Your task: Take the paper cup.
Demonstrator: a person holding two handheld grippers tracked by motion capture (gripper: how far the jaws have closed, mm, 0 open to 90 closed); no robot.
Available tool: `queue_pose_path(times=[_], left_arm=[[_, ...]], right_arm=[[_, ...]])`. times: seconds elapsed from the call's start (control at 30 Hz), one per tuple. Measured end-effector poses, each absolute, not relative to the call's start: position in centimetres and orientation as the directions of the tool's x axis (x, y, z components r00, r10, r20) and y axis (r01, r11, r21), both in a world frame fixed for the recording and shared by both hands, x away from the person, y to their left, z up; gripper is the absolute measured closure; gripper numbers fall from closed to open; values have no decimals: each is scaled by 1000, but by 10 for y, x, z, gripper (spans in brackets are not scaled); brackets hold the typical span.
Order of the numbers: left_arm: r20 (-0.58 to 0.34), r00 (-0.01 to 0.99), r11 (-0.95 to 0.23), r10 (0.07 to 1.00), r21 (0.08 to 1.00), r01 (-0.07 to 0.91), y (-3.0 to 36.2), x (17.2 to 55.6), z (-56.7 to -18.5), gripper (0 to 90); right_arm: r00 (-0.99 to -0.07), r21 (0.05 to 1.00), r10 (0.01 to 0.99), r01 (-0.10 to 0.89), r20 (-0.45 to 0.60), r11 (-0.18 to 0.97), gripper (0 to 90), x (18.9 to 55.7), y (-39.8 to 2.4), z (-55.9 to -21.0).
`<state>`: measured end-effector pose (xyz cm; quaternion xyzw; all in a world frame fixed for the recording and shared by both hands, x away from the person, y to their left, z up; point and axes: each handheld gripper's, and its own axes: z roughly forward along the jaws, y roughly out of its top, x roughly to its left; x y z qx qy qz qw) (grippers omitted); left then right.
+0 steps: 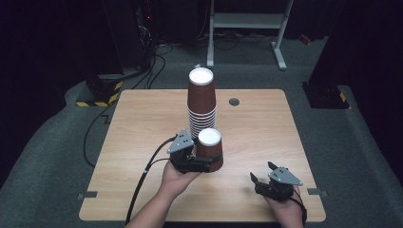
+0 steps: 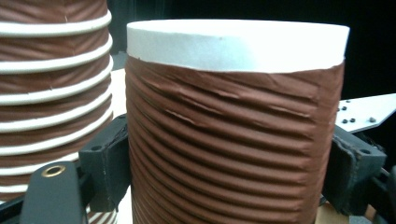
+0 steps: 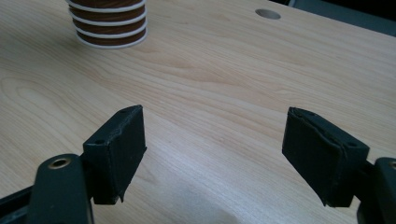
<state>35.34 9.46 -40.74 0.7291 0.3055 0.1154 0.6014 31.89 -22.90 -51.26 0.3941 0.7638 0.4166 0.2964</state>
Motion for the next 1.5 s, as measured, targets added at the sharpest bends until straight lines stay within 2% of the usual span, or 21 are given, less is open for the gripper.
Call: queue_pose_path(times=[0.27,0.6,1.03,1.2,1.5], left_arm=[[-276,792,-46,545,933,356,91,357,-417,178],[-352,799,7,487,917,400,85,360,-419,178],[-418,796,33,438,892,451,79,362,-422,179],[-457,788,43,413,874,485,75,365,-425,179],[-514,772,42,374,841,539,60,369,-434,179]], right_arm=[[-542,880,831,327,-124,345,237,311,-218,-505],[-550,921,821,222,-152,320,240,299,-206,-486],[-582,943,805,193,-113,272,254,294,-187,-460],[-585,953,807,193,-77,232,276,286,-184,-463],[-602,961,794,163,-84,224,302,282,-183,-475]])
